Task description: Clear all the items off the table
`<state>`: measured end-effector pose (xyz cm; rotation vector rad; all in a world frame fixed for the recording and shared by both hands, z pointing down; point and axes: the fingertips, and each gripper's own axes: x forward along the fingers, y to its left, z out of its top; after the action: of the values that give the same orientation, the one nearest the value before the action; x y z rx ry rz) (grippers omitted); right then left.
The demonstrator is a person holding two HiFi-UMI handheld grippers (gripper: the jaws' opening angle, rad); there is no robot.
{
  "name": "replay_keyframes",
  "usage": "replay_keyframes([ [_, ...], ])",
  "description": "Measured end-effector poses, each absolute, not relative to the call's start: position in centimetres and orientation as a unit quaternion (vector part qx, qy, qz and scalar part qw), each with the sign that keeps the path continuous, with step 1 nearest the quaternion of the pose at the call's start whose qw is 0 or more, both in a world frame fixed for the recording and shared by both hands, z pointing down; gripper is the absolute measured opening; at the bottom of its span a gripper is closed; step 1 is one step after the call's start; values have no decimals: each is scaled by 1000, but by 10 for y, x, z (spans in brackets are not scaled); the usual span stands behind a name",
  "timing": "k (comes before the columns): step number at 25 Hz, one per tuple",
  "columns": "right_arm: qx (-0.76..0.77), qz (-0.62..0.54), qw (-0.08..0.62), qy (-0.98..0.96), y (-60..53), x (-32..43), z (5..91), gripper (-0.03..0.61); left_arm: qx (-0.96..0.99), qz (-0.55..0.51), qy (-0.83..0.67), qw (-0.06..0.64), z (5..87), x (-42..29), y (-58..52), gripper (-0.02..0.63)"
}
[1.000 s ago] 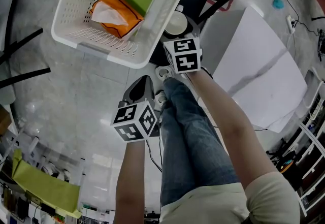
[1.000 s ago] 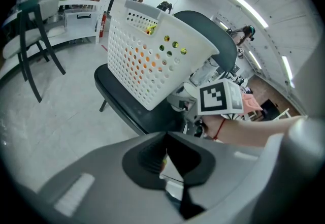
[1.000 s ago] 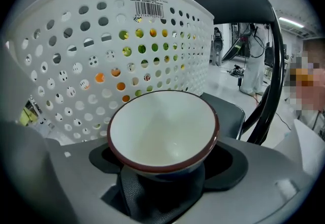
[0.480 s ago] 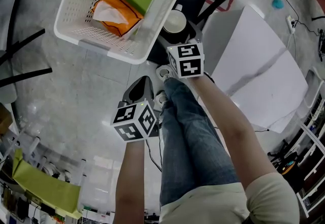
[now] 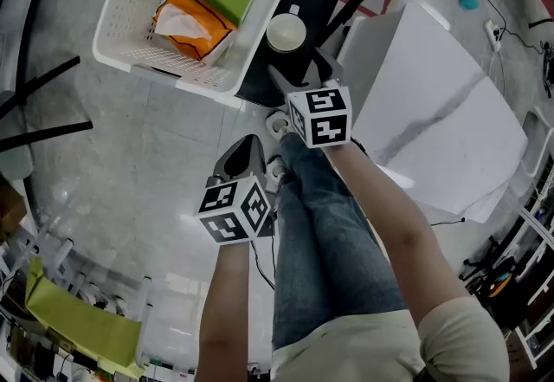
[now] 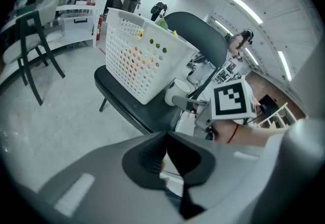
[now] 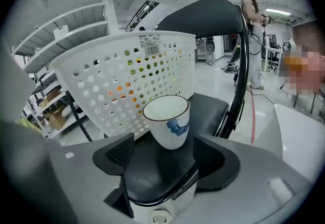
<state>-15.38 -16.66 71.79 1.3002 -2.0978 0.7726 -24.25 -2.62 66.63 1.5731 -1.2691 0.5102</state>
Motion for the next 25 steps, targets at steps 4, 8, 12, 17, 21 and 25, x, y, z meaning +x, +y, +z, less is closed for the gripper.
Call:
replay_keyframes([
  [4,478,310,263,-778,-150,-147,710,317,654,214,-524,502,661,-237,-17,9],
  [8,480,324,252,-775,-133,-137,700,235,657,215,-524,497,654,-233,-9,8],
  [12,484,330,247,-772,-117,-125,691,169,661,215,-524,492,647,-227,-1,9],
  [17,499,322,240,-768,-102,-110,675,95,667,209,-524,486,636,-219,8,9],
  [21,523,308,220,-764,-93,-98,653,12,673,207,-524,479,628,-212,17,9],
  [25,535,303,199,-763,-83,-87,629,0,680,207,-522,471,616,-206,27,9],
])
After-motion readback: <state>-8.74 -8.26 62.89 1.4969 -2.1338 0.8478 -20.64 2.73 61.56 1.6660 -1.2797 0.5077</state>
